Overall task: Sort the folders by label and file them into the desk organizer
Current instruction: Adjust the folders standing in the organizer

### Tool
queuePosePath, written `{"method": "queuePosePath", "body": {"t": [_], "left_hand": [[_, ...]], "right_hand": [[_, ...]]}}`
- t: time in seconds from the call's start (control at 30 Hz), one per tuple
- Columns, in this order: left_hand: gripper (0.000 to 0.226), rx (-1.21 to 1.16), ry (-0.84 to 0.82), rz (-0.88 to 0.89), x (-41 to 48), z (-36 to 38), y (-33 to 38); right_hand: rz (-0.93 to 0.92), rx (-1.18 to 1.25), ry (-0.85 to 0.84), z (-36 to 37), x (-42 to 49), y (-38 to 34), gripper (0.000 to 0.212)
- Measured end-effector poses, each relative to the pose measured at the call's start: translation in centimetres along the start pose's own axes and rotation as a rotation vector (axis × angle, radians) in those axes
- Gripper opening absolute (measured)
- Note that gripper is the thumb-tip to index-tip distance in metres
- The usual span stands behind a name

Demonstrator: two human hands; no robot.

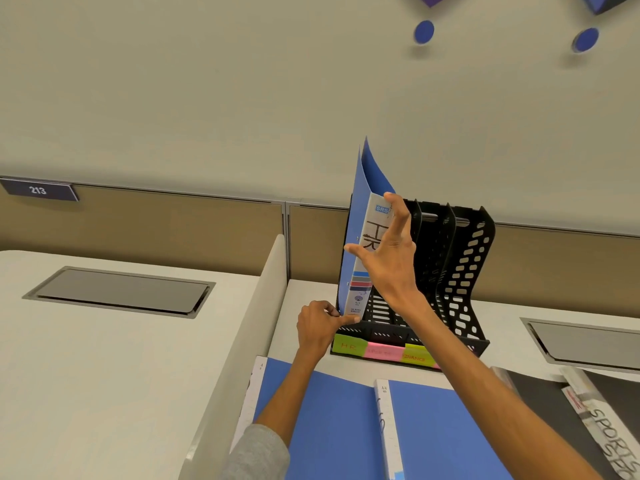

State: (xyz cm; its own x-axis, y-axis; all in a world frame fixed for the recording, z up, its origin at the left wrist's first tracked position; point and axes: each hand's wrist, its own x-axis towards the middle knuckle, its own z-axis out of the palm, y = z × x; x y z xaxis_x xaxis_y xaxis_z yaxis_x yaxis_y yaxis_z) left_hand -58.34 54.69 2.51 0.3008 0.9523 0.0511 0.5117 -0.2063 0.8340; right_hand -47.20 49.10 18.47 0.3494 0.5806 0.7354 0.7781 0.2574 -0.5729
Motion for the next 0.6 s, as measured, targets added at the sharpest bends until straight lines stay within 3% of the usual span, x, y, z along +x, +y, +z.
{"method": "queuePosePath", "body": {"t": [0.23, 0.43, 0.6], "left_hand": [[0.060, 0.049, 0.004, -0.013, -1.1, 0.7, 0.0], [0.063, 0.022, 0.022, -0.026, -1.9, 0.9, 0.2], [0.071, 0.098, 0.005, -0.006, -1.8, 0.9, 0.4]], "right_hand": [[0.059, -0.005, 0.064, -0.7, -0.4, 0.0, 0.103], [0.106, -0.007, -0.003, 0.9, -2.0, 0.0, 0.101], [0.130, 0.014, 0.025, 0.7, -1.4, -0.2, 0.088]]}}
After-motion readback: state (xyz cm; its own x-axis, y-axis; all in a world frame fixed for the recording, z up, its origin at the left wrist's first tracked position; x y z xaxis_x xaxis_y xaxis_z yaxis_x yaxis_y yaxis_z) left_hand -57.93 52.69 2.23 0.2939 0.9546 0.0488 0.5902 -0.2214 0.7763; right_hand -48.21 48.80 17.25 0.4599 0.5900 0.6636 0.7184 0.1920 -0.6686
